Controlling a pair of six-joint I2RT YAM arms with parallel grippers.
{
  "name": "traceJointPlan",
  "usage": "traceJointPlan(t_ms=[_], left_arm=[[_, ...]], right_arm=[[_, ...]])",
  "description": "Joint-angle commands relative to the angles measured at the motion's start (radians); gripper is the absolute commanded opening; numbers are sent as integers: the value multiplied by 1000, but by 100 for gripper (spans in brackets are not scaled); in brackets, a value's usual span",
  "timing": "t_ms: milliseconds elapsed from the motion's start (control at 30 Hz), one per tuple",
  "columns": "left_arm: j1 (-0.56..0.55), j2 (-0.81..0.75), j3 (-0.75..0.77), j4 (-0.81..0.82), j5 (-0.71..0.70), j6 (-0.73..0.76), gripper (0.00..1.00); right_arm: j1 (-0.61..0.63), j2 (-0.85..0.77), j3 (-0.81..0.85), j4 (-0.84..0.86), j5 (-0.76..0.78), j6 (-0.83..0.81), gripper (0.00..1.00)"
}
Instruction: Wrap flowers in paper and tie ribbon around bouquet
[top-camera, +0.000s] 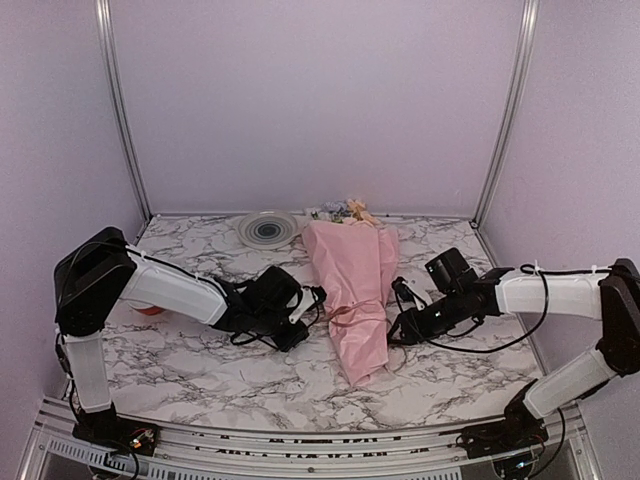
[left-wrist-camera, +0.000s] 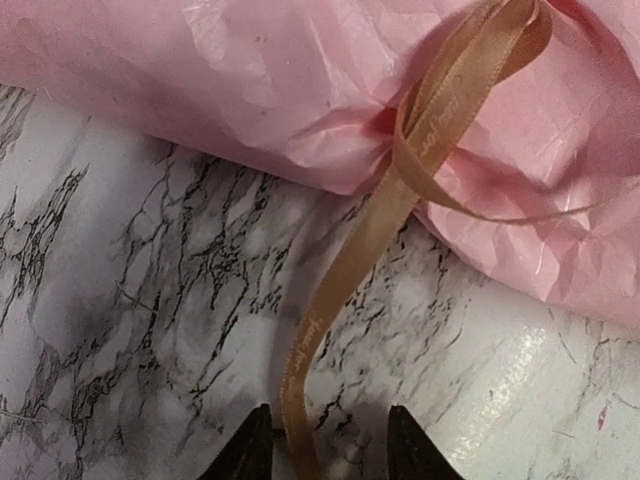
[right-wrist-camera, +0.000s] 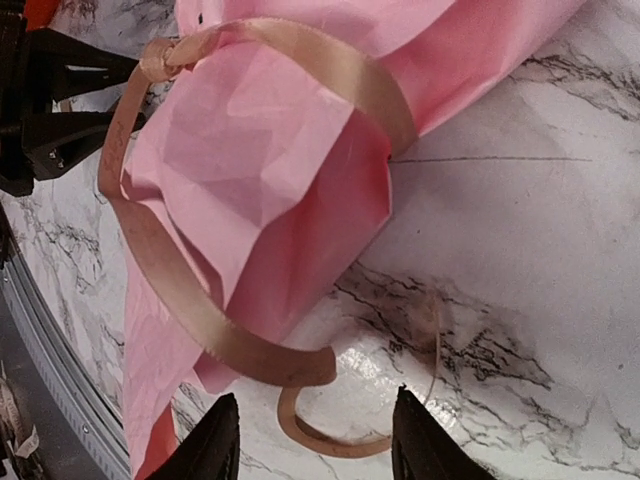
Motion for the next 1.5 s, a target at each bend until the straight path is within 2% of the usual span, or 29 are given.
traceJointPlan(t_ms=[0, 100, 167, 200, 300, 333, 567, 767, 1133, 1333, 1467], left_arm=[[-12, 38, -1, -35, -45, 15, 23], [-19, 52, -1, -33, -51, 12, 3], [-18, 57, -2, -32, -66, 3, 0], [-19, 55, -3, -31, -79, -1, 0], [-18, 40, -14, -25, -159, -17, 0], [-18, 28, -21, -21, -191, -21, 0], [-6, -81, -100, 13, -423, -85, 0], [68, -160, -166, -44, -573, -180, 0], [133, -209, -218, -194, -705, -291, 0], [171, -236, -226, -243, -708, -347, 0], [200, -252, -235, -258, -715, -386, 0]], right_arm=[[16, 50, -14, 189, 81, 19, 50], [14, 64, -36, 273, 122, 16, 50], [4, 75, -46, 320, 147, 21, 45], [-3, 78, -50, 342, 144, 22, 40], [-27, 79, -67, 407, 131, 34, 8], [-36, 76, -71, 420, 123, 38, 0], [-119, 22, -88, 428, 161, 78, 0], [-253, -19, -113, 446, 144, 112, 0], [-579, -10, -206, 456, 31, 199, 0], [-772, -26, -271, 470, -36, 226, 0], [-828, -30, -281, 472, -37, 223, 0]])
